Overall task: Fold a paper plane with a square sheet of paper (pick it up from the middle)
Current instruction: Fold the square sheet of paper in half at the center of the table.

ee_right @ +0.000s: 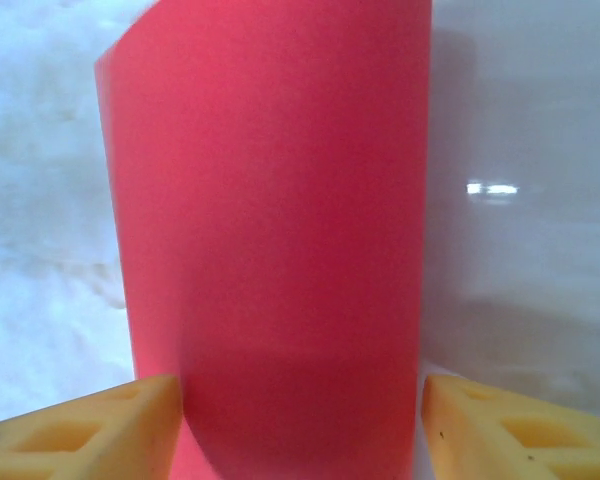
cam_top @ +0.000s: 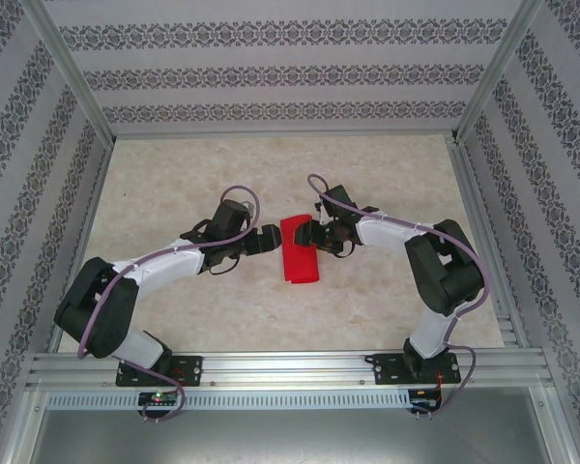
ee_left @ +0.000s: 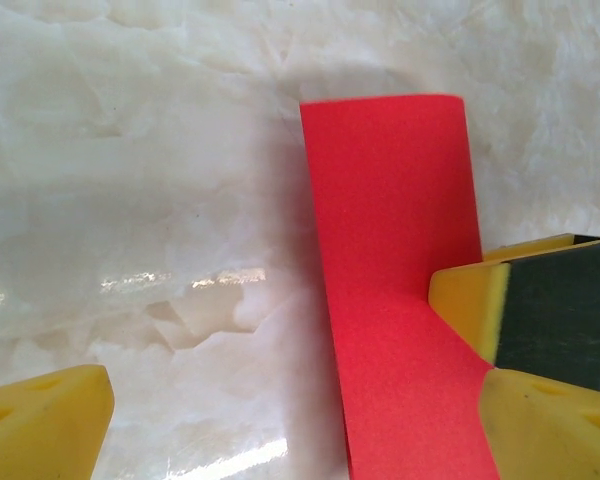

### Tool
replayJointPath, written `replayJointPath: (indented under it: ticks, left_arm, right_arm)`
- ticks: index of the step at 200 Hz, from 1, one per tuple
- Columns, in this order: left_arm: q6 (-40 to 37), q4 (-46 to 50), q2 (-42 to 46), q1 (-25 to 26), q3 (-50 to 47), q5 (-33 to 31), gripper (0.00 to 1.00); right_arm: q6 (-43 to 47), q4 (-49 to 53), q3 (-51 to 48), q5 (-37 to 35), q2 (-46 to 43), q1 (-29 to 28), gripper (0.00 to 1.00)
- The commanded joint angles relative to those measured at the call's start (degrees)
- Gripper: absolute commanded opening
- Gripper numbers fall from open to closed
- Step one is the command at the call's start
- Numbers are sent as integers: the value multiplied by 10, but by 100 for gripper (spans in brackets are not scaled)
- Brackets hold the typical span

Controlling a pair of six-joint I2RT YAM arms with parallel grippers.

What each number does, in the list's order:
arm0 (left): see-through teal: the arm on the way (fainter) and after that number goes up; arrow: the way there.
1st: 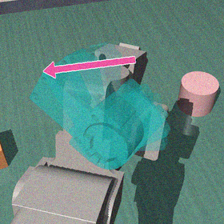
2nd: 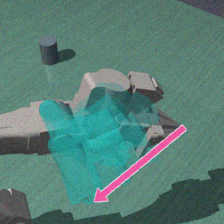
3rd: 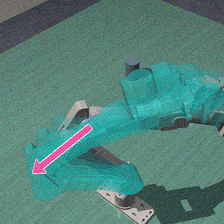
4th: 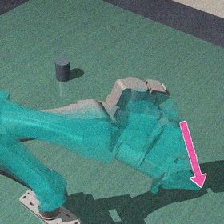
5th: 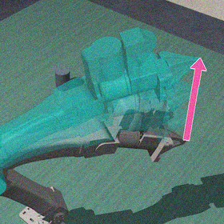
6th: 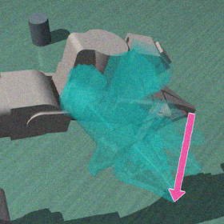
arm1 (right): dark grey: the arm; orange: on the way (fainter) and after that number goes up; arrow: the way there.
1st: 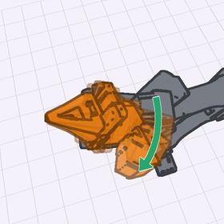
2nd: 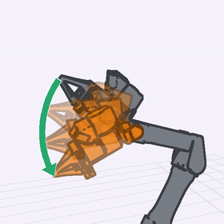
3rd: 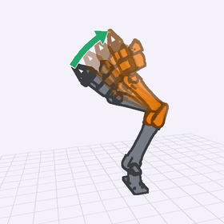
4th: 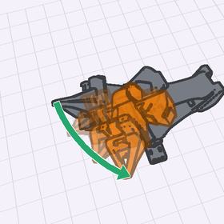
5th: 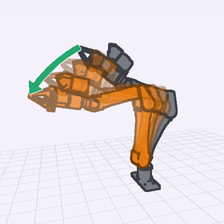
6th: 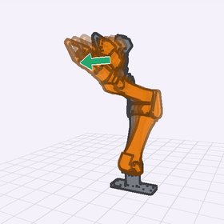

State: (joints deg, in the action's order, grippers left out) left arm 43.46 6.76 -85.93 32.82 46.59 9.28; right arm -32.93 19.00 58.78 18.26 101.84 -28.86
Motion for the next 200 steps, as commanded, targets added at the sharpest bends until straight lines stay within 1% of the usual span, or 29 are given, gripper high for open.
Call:
replayJointPath:
  ticks: [1,22,54,62,73,83,120,132,152,178,200]
  left_arm:
    - [29,-33,12,9,-9,-18,94]
    - [37,-64,11,10,-26,-13,94]
    - [32,-76,-9,11,-19,8,93]
    - [32,-83,-12,13,-19,9,90]
    - [32,-87,-15,13,-16,12,80]
    - [28,-81,-17,14,-10,15,77]
    - [17,-83,-34,14,1,15,78]
    - [16,-93,-42,14,2,16,80]
    - [21,-110,-68,15,11,37,81]
    - [39,-138,-99,15,19,74,77]
    - [51,-155,-117,17,20,85,68]
  right_arm:
    - [44,43,25,-87,-2,-5,69]
    - [54,53,30,-107,4,-5,69]
    - [61,54,33,-95,17,-2,65]
    - [62,52,31,-91,21,-2,63]
    - [63,54,31,-83,29,-1,63]
    - [68,63,36,-77,37,-2,62]
    - [88,84,40,-62,53,-4,63]
    - [89,95,46,-74,62,-4,64]
    - [84,104,54,-84,76,-5,64]
    - [75,117,60,-100,94,-14,65]
    - [69,127,64,-117,111,-22,66]
